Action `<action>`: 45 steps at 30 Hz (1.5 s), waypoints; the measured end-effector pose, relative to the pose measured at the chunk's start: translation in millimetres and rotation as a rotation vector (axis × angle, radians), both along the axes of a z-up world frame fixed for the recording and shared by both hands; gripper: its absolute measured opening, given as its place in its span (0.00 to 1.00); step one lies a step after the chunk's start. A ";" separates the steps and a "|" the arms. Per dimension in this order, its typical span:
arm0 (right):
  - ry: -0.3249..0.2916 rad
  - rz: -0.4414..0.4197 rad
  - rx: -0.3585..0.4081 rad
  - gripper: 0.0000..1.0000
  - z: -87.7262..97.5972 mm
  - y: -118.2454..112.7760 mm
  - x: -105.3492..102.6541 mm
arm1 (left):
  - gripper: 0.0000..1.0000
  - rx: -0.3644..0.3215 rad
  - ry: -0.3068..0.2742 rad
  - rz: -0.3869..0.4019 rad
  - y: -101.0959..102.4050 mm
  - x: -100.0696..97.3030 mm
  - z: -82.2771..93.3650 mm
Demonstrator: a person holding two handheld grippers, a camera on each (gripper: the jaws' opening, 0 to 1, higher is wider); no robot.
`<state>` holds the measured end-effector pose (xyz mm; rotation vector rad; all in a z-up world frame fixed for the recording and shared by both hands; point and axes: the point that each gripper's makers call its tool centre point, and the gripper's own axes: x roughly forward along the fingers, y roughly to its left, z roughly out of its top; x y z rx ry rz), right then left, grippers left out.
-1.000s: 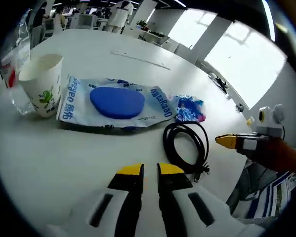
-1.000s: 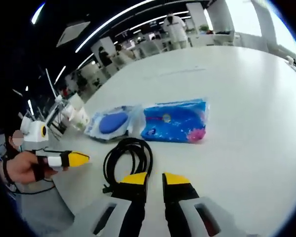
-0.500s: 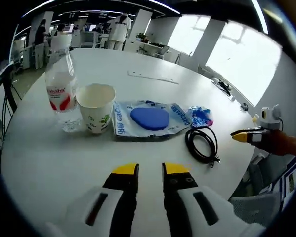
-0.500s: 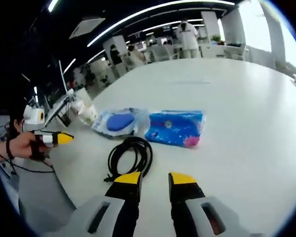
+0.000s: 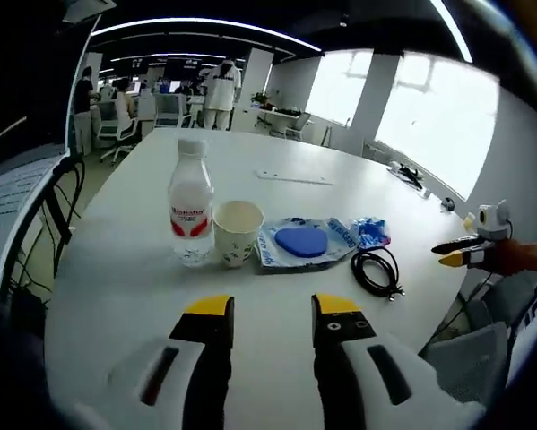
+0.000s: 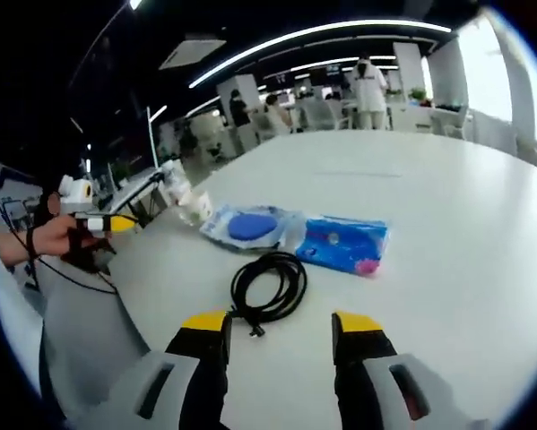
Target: Arrange the tabletop items into an orderly group along one side of the table until the central work area is clear of visible clutter.
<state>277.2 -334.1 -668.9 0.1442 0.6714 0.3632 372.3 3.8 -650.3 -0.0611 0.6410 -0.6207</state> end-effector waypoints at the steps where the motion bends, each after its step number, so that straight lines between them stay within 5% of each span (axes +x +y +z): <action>1: 0.001 0.001 -0.003 0.47 0.3 -0.2 -1.3 | 0.34 0.002 0.000 -0.002 2.0 -1.2 -0.9; 11: 0.013 0.014 -0.034 0.58 2.1 0.7 -11.8 | 0.38 -0.010 -0.013 0.035 14.7 -5.5 6.0; 45: 0.102 0.045 -0.077 0.66 11.9 30.8 -22.1 | 0.42 -0.005 -0.063 0.044 -2.0 0.0 23.3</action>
